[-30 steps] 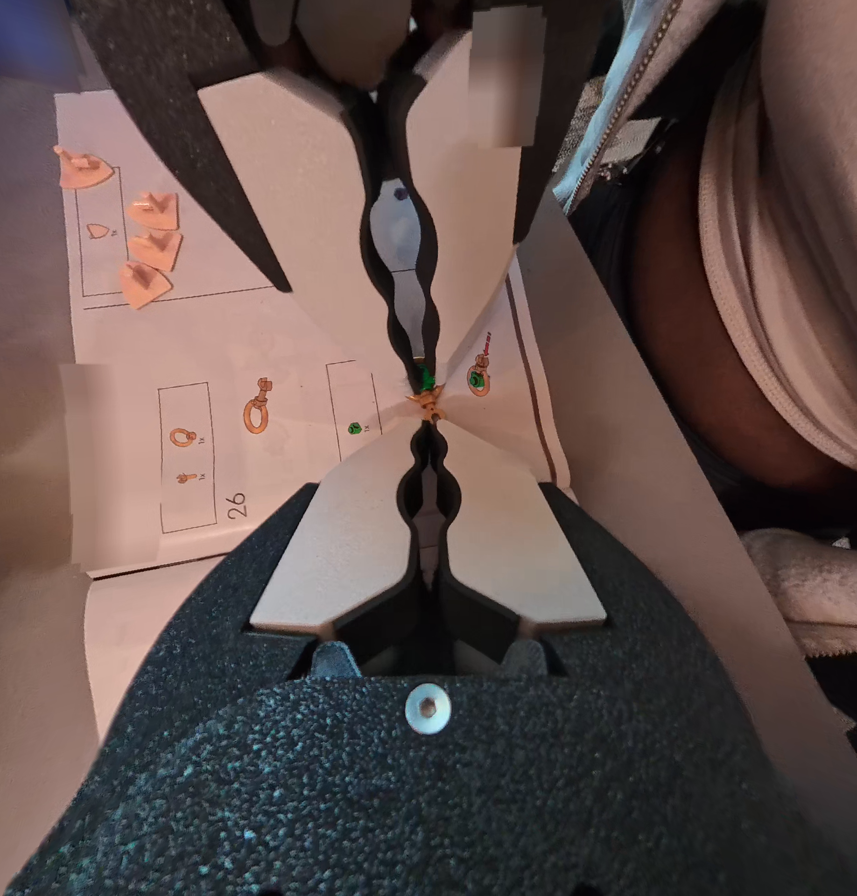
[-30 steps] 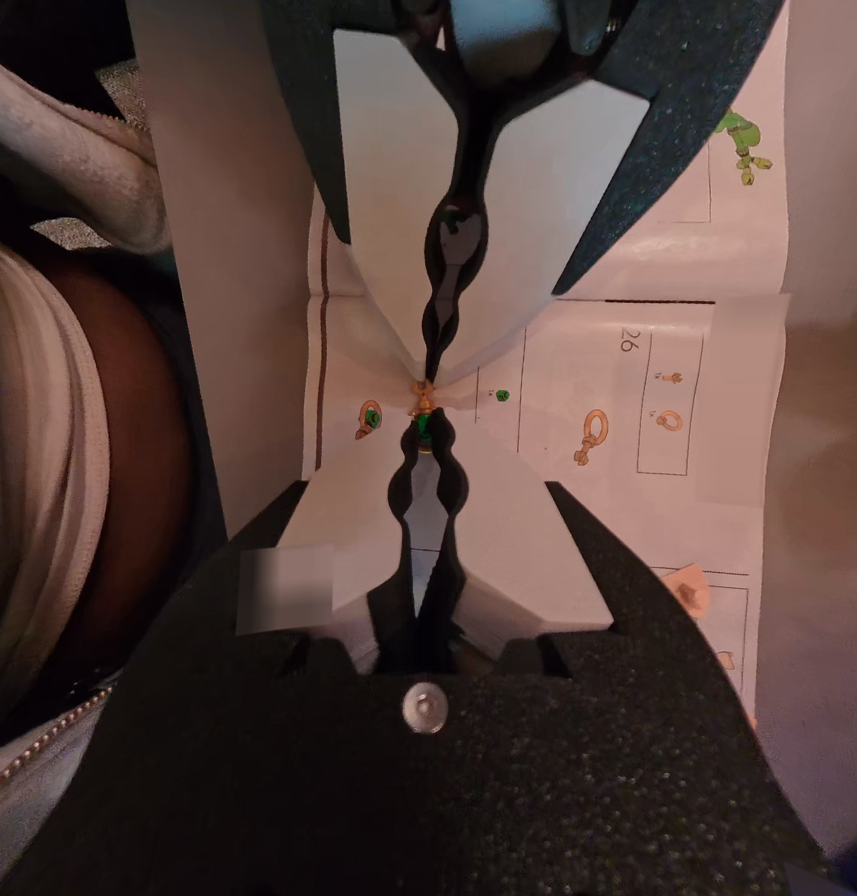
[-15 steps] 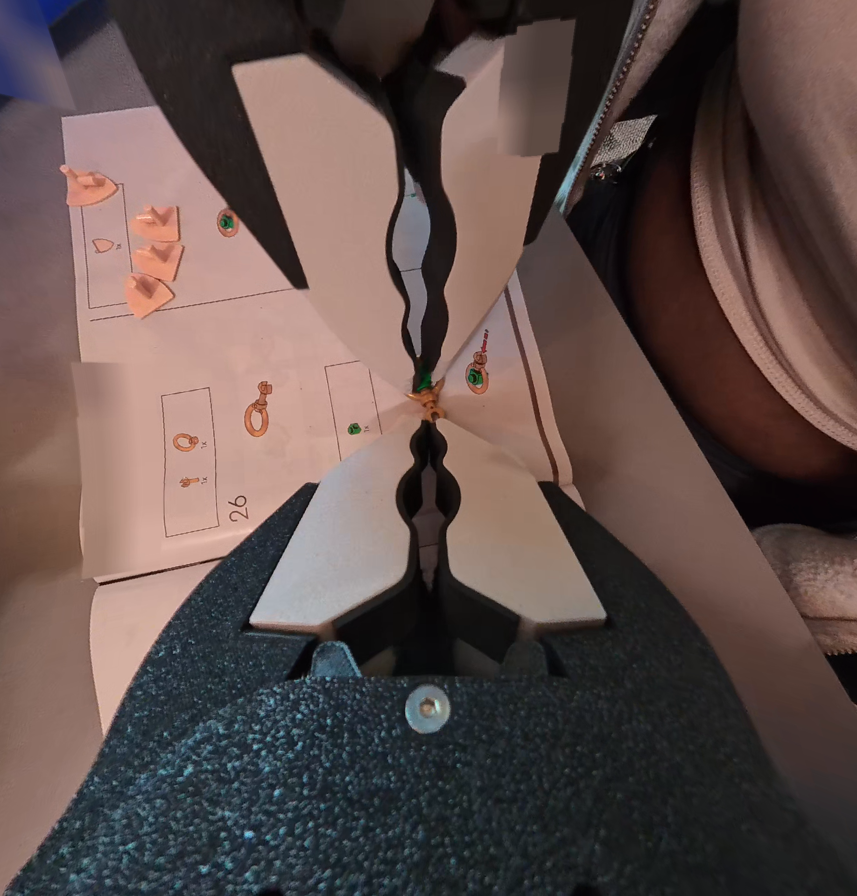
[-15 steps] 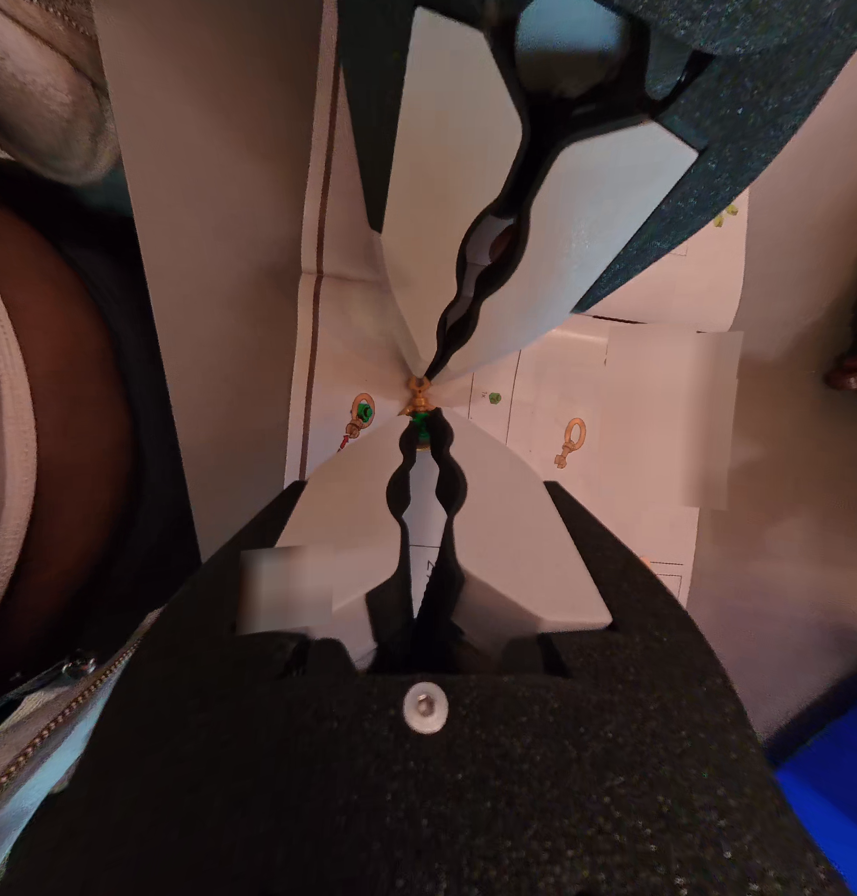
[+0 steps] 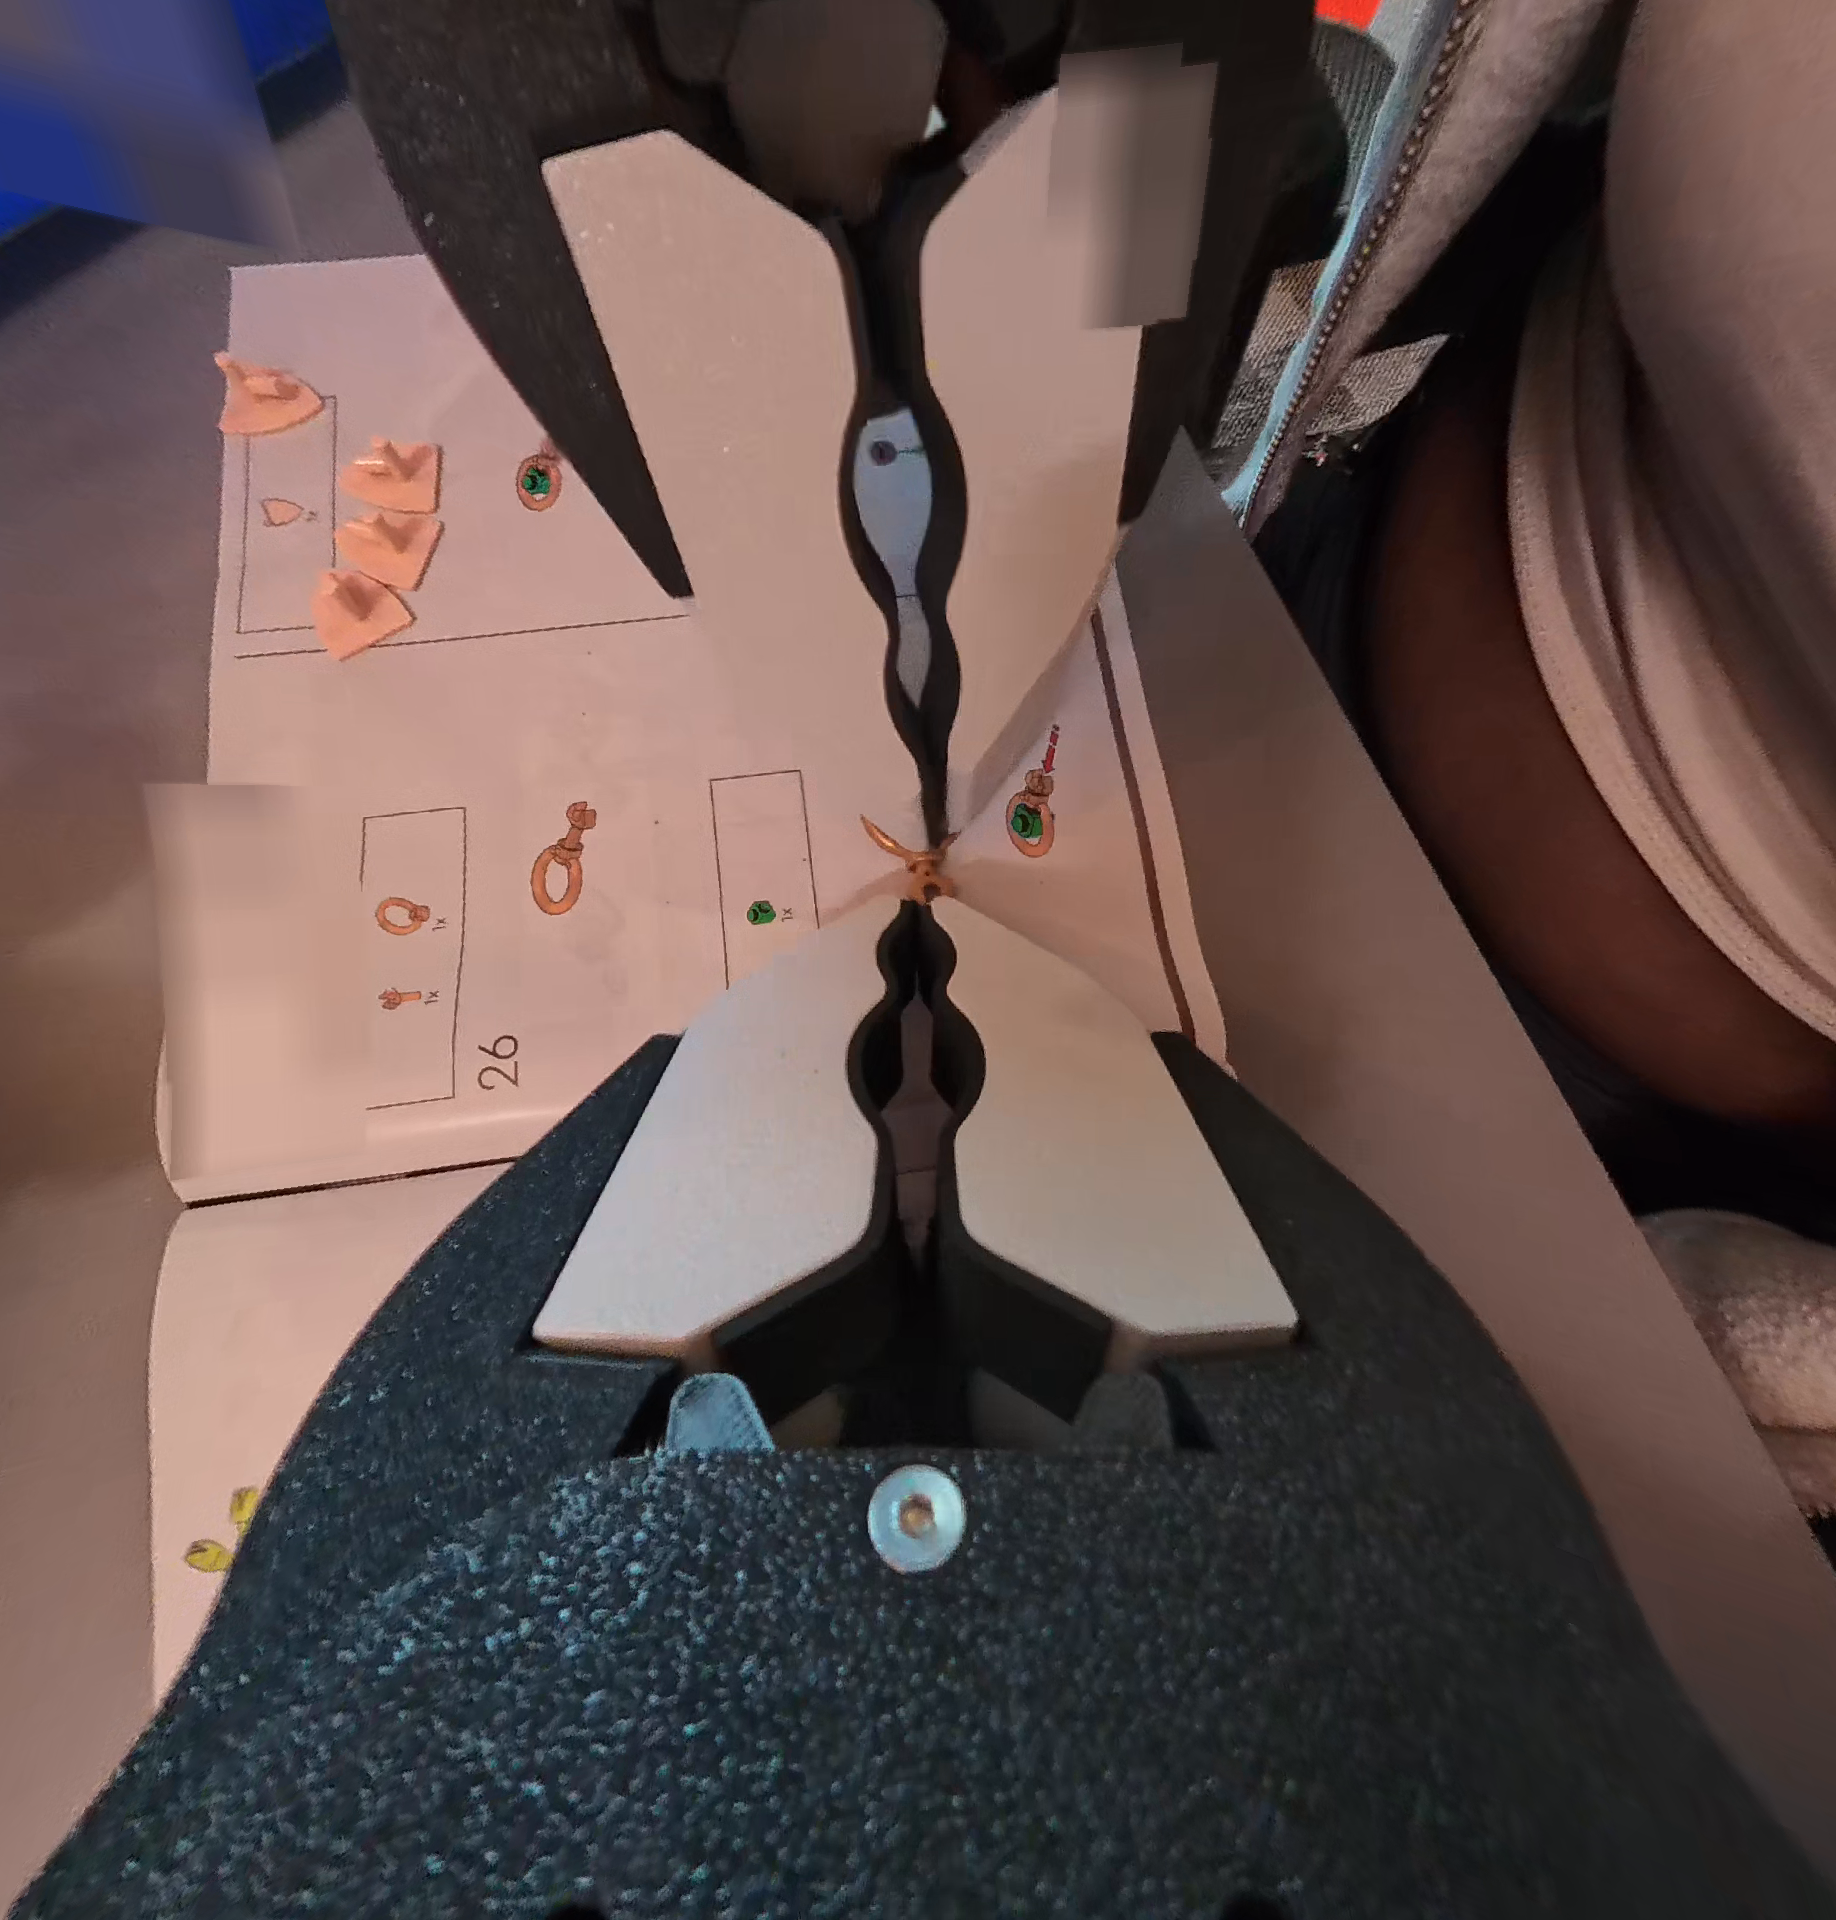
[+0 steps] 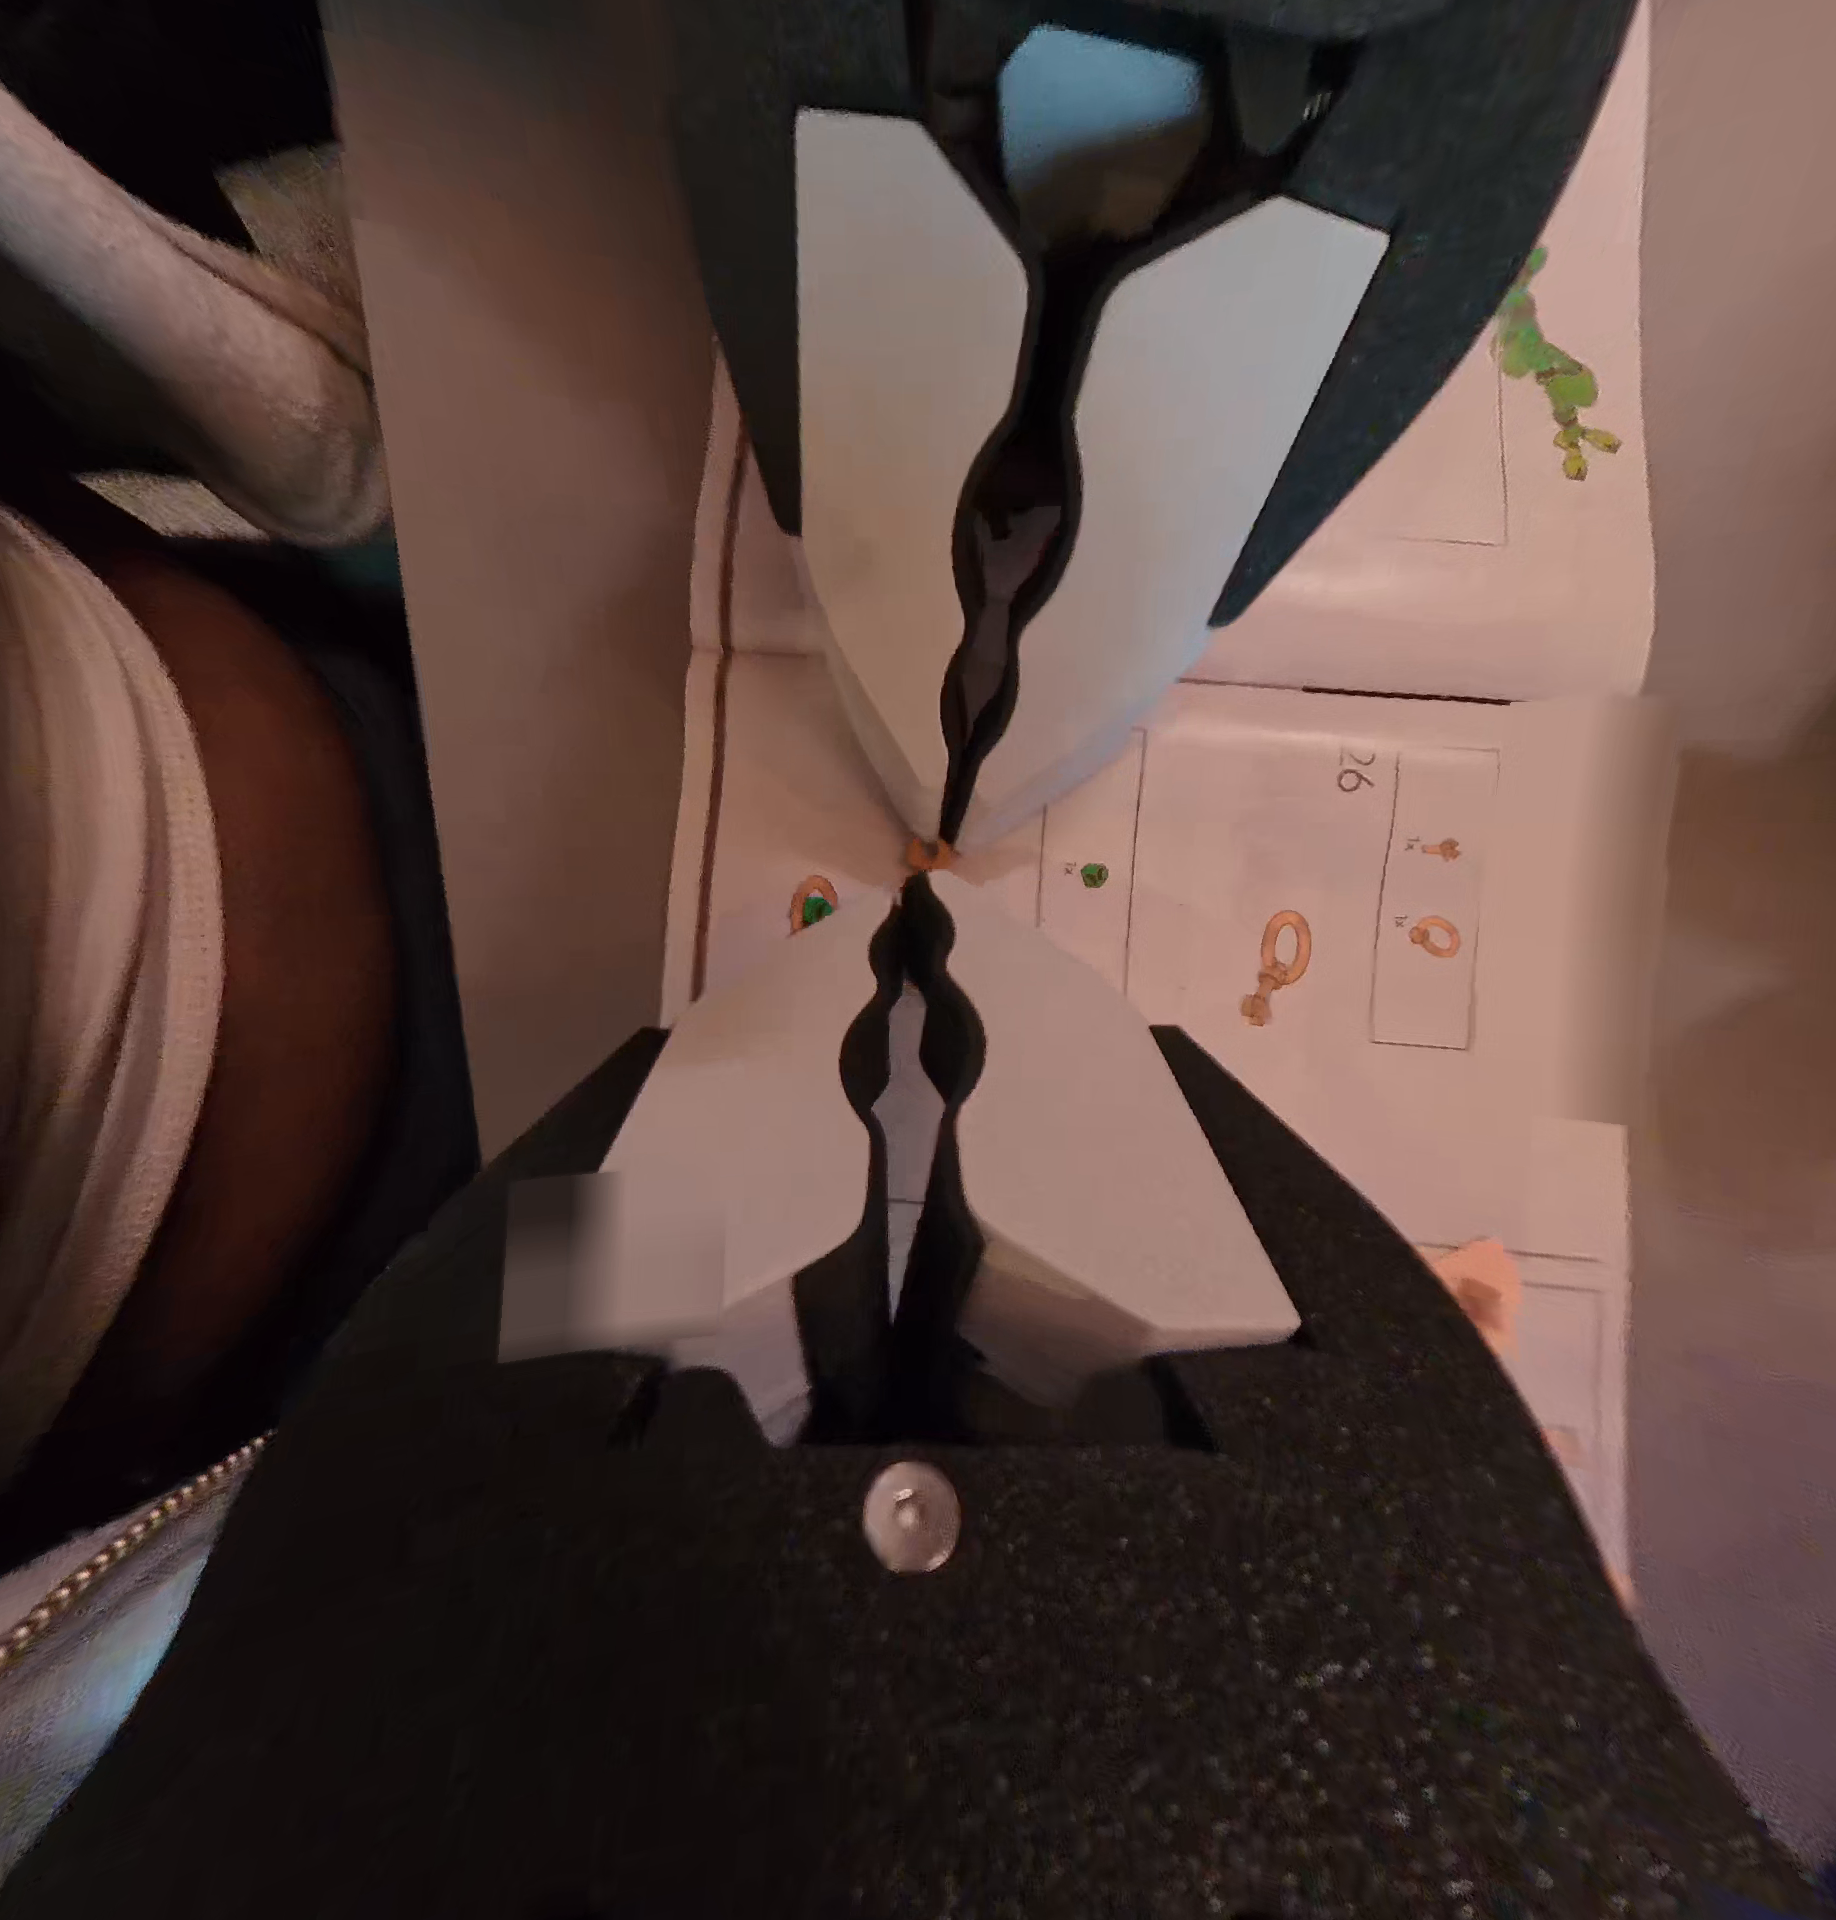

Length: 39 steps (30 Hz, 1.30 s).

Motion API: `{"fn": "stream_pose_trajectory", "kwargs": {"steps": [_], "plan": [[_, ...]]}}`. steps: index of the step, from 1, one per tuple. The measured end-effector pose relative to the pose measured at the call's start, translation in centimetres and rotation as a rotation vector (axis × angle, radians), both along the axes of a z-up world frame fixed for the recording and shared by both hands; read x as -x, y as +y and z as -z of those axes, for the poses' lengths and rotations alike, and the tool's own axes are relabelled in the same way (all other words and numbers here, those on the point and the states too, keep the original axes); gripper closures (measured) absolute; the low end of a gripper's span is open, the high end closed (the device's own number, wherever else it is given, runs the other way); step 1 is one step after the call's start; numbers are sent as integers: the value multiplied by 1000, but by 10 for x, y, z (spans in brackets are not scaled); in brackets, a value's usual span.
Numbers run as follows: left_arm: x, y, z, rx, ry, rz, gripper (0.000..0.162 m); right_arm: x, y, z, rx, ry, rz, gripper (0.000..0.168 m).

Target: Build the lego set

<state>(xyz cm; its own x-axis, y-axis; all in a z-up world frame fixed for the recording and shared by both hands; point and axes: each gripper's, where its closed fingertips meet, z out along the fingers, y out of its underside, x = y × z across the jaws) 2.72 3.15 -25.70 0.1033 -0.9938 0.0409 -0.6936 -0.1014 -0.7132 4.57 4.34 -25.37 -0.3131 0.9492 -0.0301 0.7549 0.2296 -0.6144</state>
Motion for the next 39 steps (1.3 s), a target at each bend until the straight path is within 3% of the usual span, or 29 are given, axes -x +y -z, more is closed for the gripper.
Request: {"fn": "stream_pose_trajectory", "kwargs": {"steps": [6,12,19,25,39], "plan": [[0,1,0,-6,25,4,162,-2,8,-15,36,66,50,163],[0,1,0,-17,33,-3,162,-7,7,-3,5,-10,61,159],[0,1,0,-20,41,-5,162,-11,9,-3,-24,-92,294,159],[0,1,1,-23,32,-33,162,-10,8,-8,136,-20,536,156],[0,2,0,-44,38,-10,162,-8,8,2,74,-42,642,161]]}}
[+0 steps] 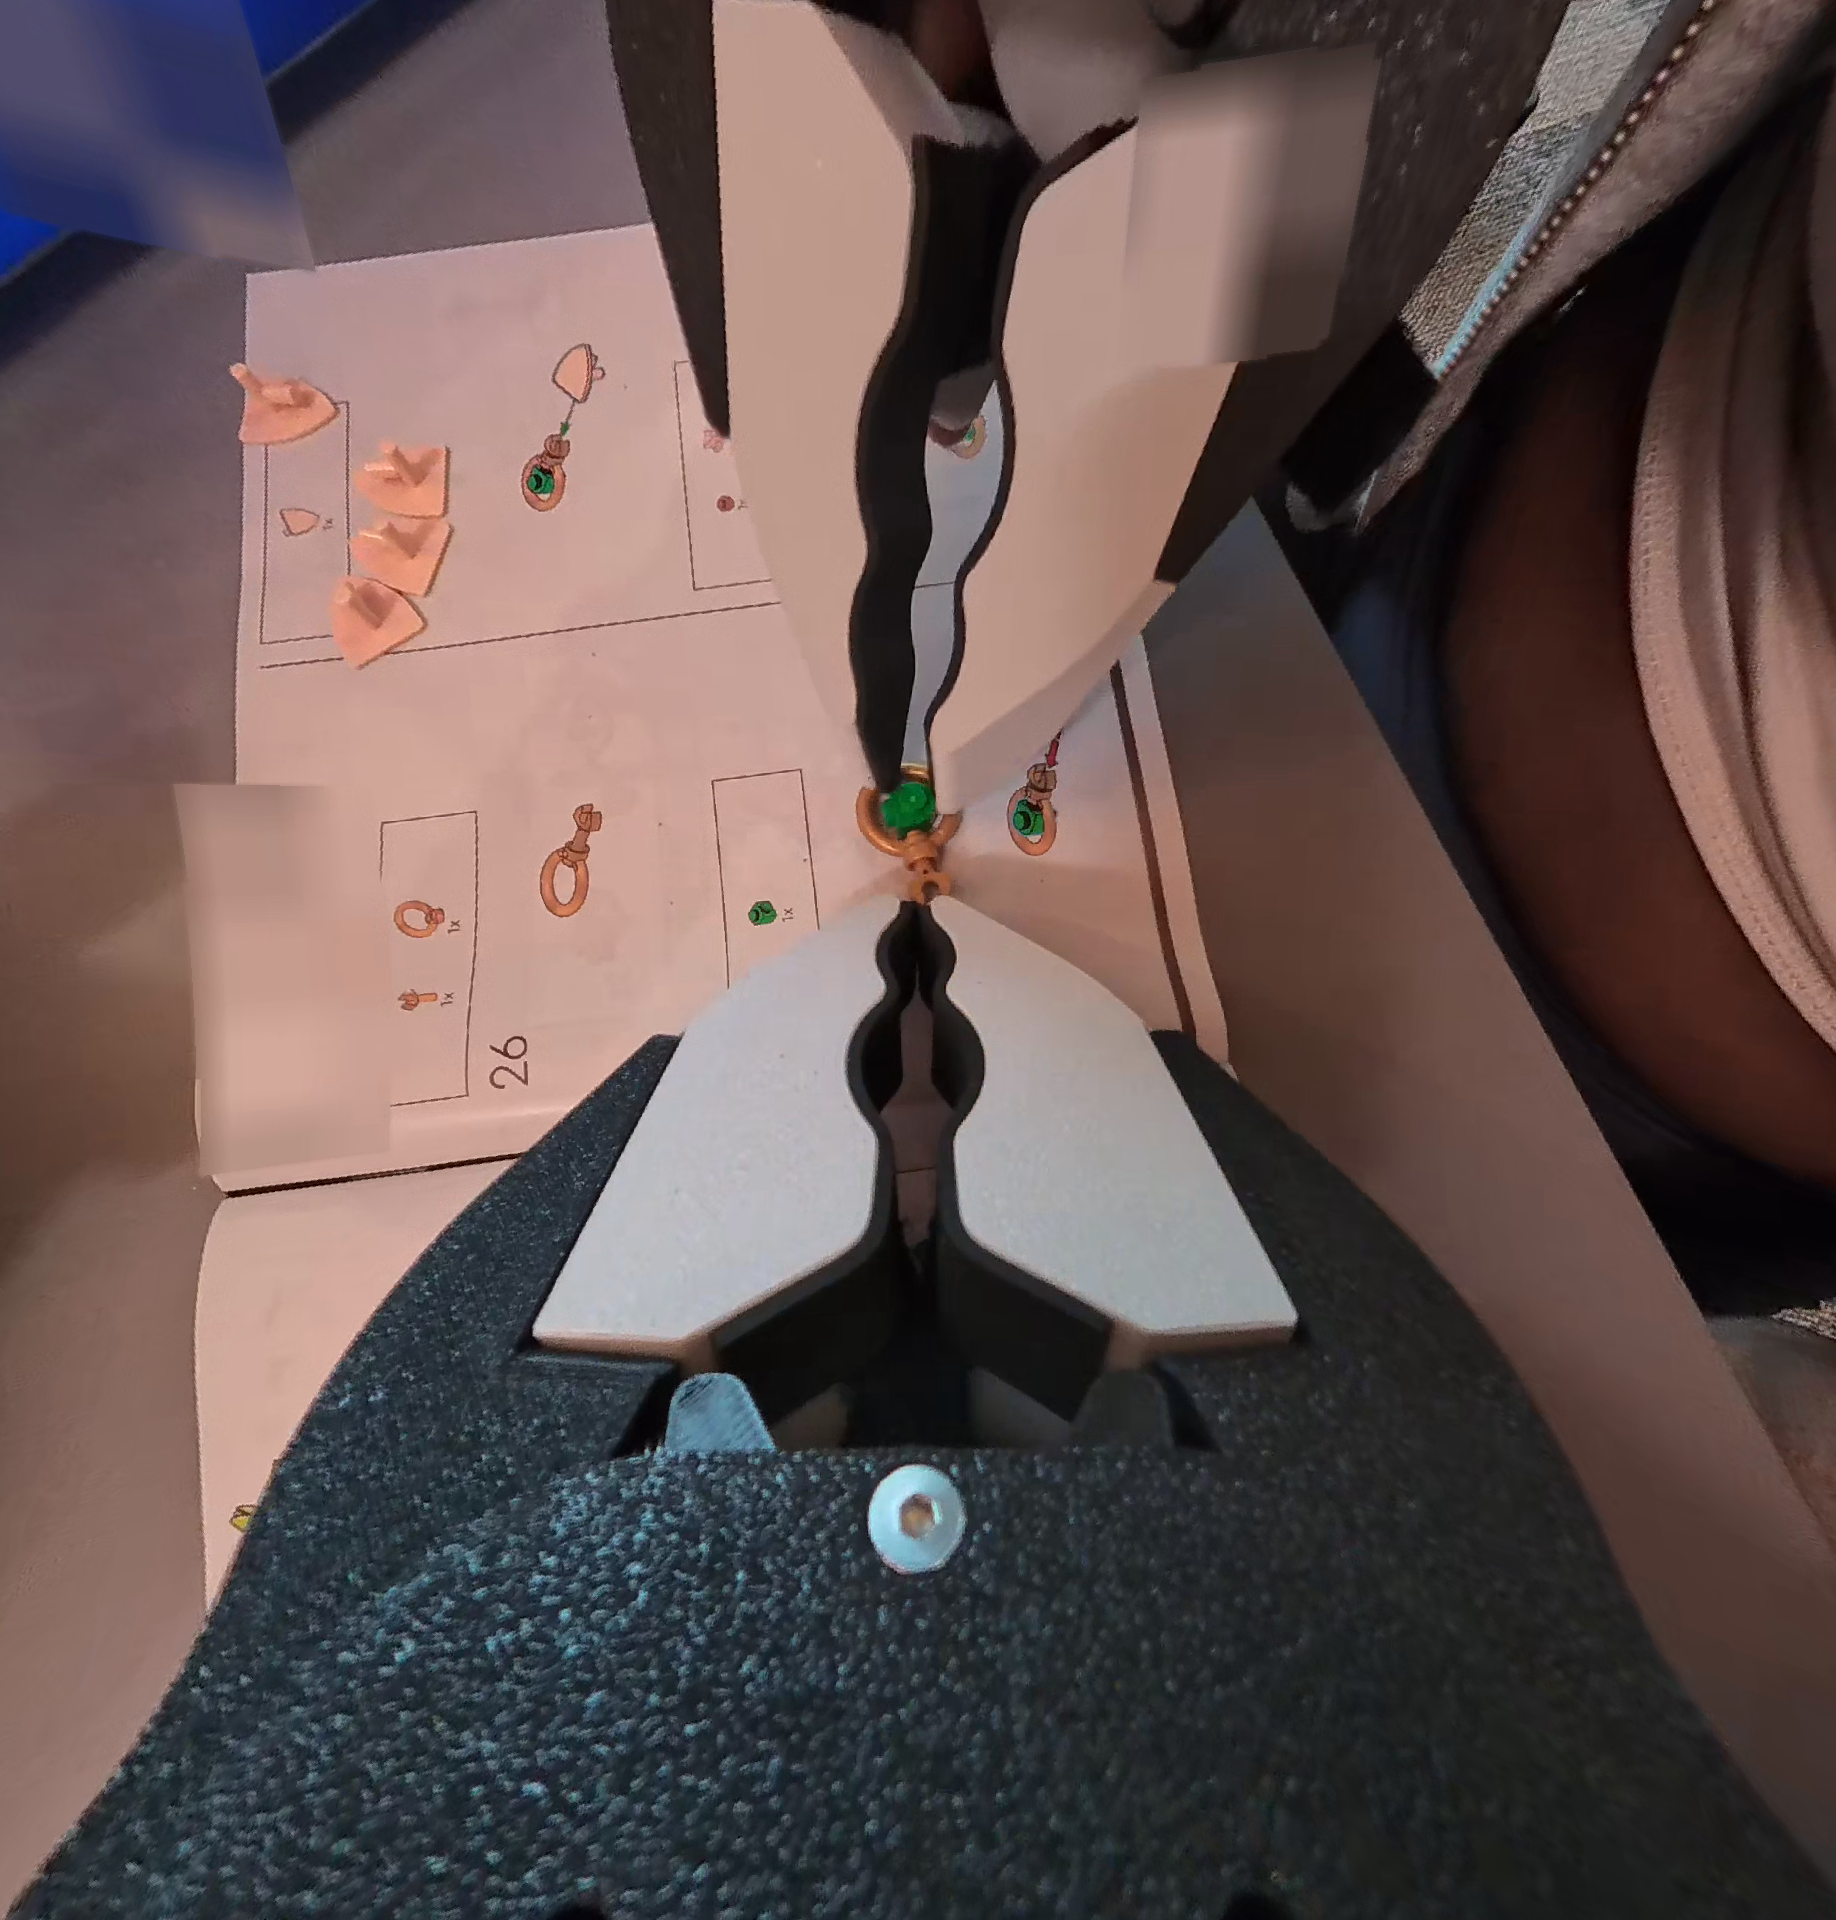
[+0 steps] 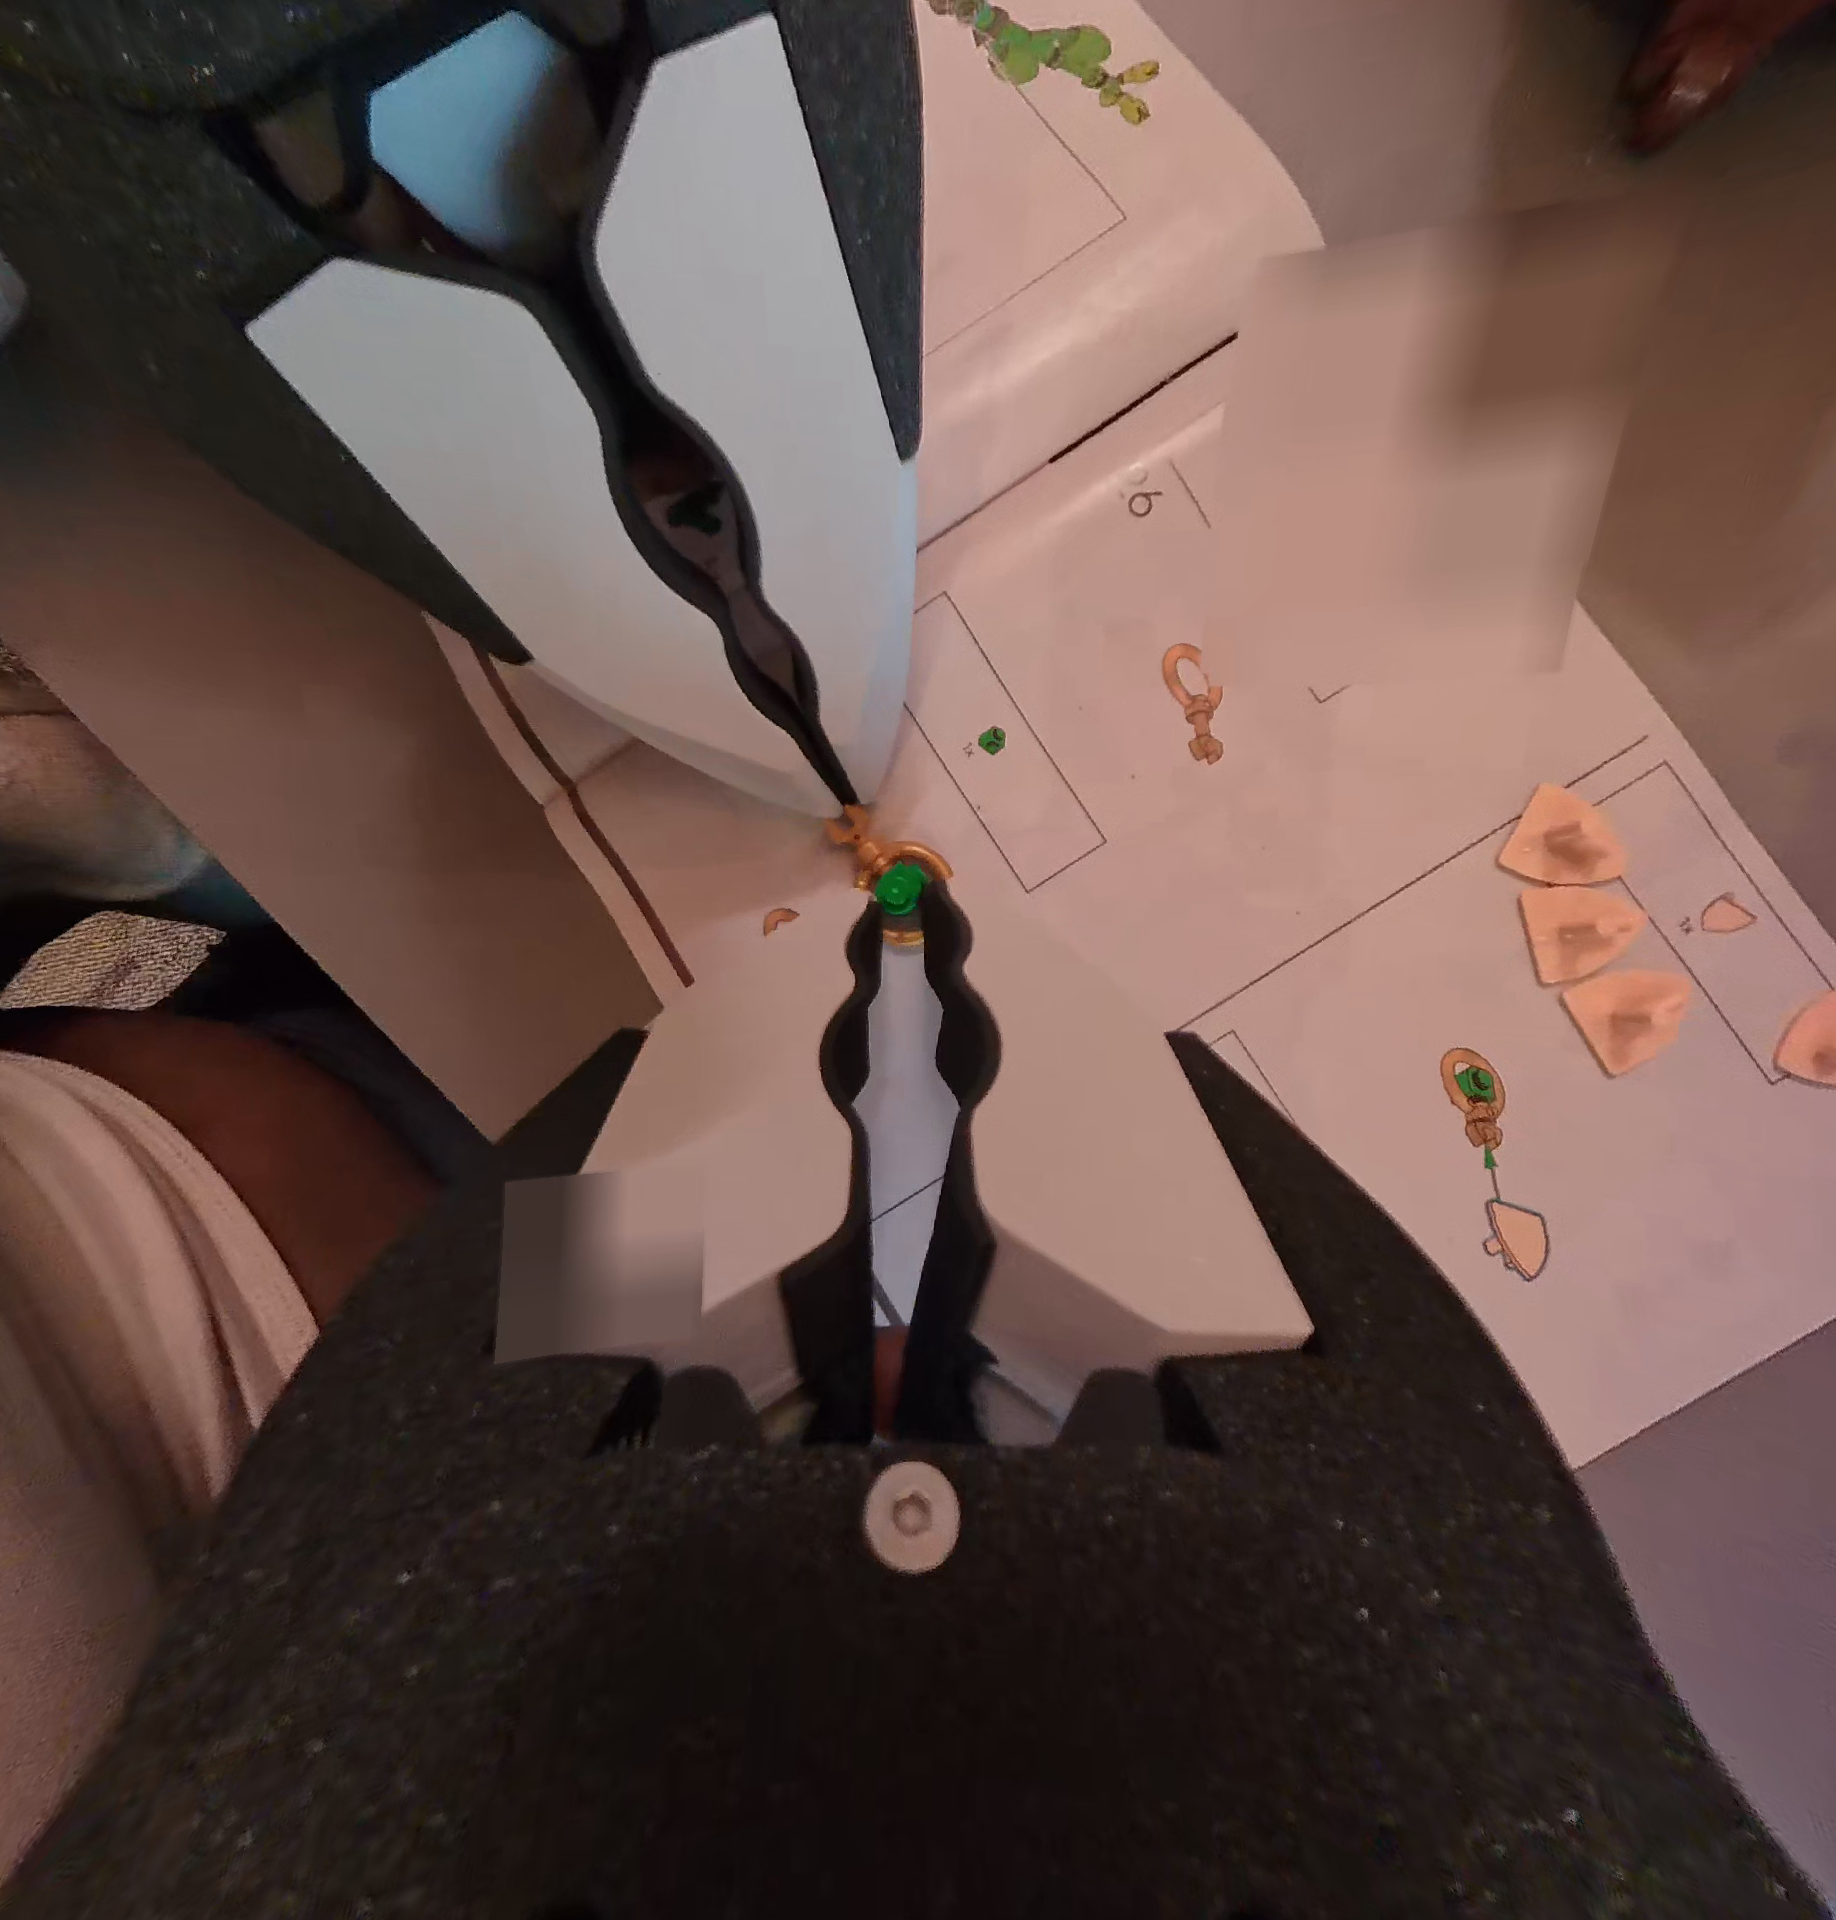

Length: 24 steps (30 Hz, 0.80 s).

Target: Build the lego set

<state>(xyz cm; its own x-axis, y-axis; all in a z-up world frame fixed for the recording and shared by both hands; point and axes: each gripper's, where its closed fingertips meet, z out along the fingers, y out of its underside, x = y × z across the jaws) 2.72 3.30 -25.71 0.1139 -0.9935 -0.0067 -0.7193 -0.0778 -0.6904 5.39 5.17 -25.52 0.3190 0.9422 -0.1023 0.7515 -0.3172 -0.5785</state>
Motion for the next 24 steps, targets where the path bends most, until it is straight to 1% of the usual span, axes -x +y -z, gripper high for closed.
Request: {"fn": "stream_pose_trajectory", "kwargs": {"steps": [5,7,13,15,16,18,19,20,21,24], "plan": [[0,0,0,-1,-2,0,162,2,2,0,15,-21,-12,160],[0,0,0,-4,-2,8,162,1,2,1,4,-35,-44,162],[0,0,0,4,-11,23,162,1,3,1,-77,-94,-381,162],[0,0,1,5,-13,24,162,-3,4,2,-118,-137,-513,168],[0,0,1,8,-16,23,162,-6,8,5,-162,-179,-581,168],[0,0,0,14,-19,20,162,-5,8,5,-184,-189,-659,168],[0,0,0,16,-19,17,162,-6,6,5,-150,-191,-677,167],[0,0,0,15,-18,12,162,-5,4,3,-104,-177,-667,165],[0,0,0,14,-17,7,162,-4,4,1,-59,-165,-614,164],[0,0,0,13,-13,-7,162,4,5,-8,65,-83,-349,158]]}}
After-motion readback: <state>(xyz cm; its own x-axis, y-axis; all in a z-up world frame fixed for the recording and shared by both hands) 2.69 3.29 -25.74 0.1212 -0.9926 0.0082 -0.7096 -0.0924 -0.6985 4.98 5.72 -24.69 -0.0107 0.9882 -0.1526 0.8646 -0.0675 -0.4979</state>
